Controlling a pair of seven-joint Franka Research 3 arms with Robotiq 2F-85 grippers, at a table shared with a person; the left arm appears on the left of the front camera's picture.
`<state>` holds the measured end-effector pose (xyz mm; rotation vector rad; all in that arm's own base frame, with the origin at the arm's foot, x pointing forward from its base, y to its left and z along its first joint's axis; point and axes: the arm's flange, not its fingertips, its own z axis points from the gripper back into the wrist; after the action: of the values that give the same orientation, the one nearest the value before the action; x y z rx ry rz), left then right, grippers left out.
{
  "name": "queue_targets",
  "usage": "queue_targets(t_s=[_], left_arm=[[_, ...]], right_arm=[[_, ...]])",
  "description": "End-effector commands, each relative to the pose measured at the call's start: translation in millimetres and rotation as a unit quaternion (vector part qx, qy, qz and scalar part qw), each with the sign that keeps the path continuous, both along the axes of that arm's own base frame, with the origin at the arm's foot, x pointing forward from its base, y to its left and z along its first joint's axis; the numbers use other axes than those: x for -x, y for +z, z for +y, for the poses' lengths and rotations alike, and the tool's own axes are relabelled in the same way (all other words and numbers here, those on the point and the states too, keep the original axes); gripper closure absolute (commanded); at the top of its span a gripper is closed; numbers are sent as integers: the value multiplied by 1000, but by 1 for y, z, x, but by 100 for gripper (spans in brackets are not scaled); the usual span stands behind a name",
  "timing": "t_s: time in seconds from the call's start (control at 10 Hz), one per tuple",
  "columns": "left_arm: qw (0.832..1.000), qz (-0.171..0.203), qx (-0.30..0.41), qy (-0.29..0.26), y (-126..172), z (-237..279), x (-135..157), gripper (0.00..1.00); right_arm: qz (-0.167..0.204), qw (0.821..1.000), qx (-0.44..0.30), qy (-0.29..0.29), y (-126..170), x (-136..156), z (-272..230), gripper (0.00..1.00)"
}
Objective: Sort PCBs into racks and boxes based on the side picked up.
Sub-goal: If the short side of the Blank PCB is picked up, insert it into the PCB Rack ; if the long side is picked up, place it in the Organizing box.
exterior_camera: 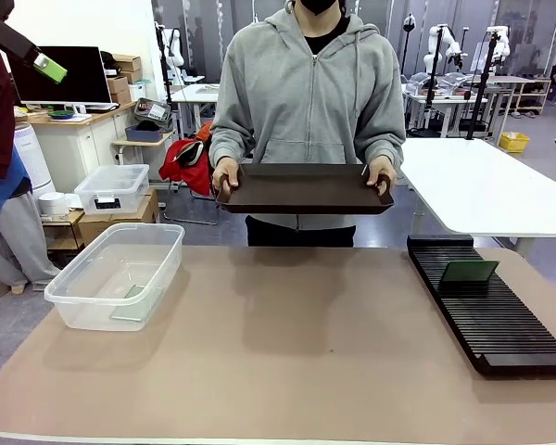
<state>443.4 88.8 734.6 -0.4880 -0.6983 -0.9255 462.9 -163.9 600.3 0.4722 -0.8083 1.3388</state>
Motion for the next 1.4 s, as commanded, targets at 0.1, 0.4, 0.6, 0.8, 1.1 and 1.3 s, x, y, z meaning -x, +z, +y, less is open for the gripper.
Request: queue_targets(t_s=[0.1, 0.4, 0.6, 0.8, 1.1, 1.3], left_arm=[[1000, -2, 2, 3, -1, 0, 1, 0], [1000, -2, 2, 3, -1, 0, 1, 0], [1000, -2, 2, 3, -1, 0, 1, 0], [1000, -2, 2, 3, -1, 0, 1, 0], [1000, -2, 2, 3, -1, 0, 1, 0], [1000, -2, 2, 3, -1, 0, 1, 0]], right_arm=[[40, 995, -52, -70, -9, -10, -16, 0], [40, 987, -101, -115, -3, 1, -13, 0], [62, 985, -122, -107, 14, 19, -9, 0], [67, 981, -118, -141, 36, 37, 2, 0], [81, 980, -108, -146, 63, 54, 2, 0], [75, 984, -75, -143, 70, 58, 3, 0]])
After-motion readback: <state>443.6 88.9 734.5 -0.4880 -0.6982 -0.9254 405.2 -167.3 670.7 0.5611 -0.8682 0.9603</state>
